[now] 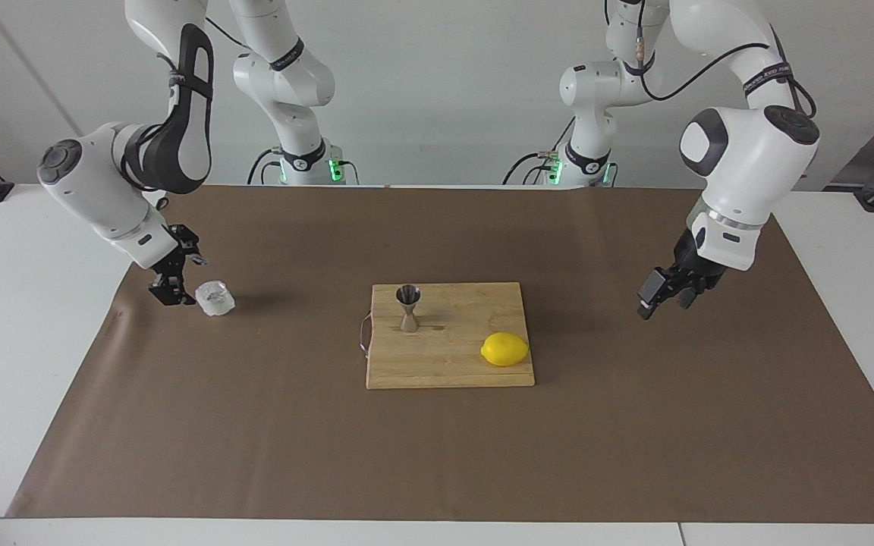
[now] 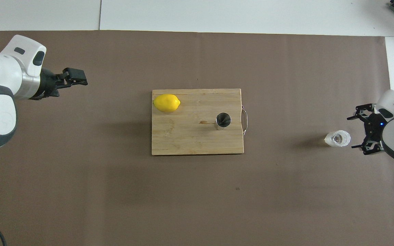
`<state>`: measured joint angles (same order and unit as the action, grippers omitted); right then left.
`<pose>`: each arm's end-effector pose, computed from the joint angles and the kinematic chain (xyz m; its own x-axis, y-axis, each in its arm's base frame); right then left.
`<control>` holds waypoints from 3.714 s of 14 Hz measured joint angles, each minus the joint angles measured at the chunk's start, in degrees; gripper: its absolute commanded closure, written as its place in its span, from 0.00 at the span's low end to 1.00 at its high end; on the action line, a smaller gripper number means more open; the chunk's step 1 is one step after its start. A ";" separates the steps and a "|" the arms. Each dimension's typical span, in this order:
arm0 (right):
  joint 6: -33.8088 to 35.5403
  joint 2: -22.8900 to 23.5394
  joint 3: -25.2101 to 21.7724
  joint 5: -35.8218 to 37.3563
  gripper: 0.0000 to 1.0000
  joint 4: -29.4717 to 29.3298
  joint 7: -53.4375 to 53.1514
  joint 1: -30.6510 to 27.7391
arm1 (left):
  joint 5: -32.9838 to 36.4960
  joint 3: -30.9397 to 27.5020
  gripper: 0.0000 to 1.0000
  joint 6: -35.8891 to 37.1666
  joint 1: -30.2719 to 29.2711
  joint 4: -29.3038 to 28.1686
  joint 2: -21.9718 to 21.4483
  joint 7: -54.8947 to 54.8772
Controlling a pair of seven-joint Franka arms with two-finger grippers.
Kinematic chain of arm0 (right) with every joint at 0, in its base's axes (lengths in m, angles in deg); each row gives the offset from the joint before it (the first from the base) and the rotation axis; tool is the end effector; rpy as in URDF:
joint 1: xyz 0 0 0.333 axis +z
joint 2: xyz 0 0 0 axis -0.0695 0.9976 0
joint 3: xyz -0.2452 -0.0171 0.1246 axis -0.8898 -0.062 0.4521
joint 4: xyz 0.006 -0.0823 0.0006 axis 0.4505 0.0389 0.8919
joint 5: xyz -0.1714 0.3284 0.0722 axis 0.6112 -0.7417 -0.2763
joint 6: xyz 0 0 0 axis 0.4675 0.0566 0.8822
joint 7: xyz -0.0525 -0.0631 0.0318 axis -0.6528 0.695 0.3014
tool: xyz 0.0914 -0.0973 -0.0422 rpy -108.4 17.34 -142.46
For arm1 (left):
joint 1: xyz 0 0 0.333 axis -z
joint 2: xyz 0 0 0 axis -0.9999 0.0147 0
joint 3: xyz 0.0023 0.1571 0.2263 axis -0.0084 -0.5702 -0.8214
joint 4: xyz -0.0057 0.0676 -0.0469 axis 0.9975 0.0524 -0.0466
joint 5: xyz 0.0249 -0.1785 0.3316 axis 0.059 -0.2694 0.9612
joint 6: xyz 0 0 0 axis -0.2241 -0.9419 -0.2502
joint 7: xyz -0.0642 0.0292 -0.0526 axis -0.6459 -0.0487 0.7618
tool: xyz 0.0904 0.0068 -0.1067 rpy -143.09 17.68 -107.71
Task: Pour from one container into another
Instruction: 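Close the right gripper around the small white cup, then lift the white cup with the right gripper and carry it over the metal cup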
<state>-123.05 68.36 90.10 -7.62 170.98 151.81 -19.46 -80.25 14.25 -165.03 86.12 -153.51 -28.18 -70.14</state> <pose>0.5169 -0.1251 0.3108 -0.0220 0.9870 0.1592 0.9984 0.0299 -0.0474 0.5956 -0.0730 0.4307 0.9705 0.1916 0.1464 0.1698 -0.9741 0.1493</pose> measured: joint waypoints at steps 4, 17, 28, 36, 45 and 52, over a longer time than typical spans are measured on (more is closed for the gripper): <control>-4.95 1.36 -0.01 -1.19 0.00 2.75 6.67 -1.32 | 3.32 0.00 0.00 14.89 -0.65 3.38 -1.89 -9.61; -11.54 2.91 0.02 -6.31 0.00 8.99 12.77 -2.14 | 3.77 0.32 0.00 27.90 -2.01 5.28 -11.83 -10.53; -12.42 3.97 0.02 -10.01 1.00 9.42 15.50 -2.19 | 2.13 -1.09 0.00 30.07 -1.06 7.20 -11.65 -10.81; -8.71 0.82 1.09 -13.49 1.00 8.01 11.08 -1.39 | 2.13 -1.03 0.00 30.75 -1.19 7.20 -11.47 -10.78; -6.12 -2.82 2.04 -3.96 1.00 -0.12 -24.38 13.45 | 2.13 -1.03 0.00 30.80 -1.19 7.20 -11.44 -10.78; -2.37 -1.45 2.21 6.38 1.00 -8.83 -46.69 25.56 | 2.13 -1.03 0.00 30.82 -1.19 7.20 -11.44 -10.78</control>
<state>-125.42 66.91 92.31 -1.24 162.15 105.12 6.11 -78.13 13.23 -134.21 84.93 -146.31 -39.62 -80.92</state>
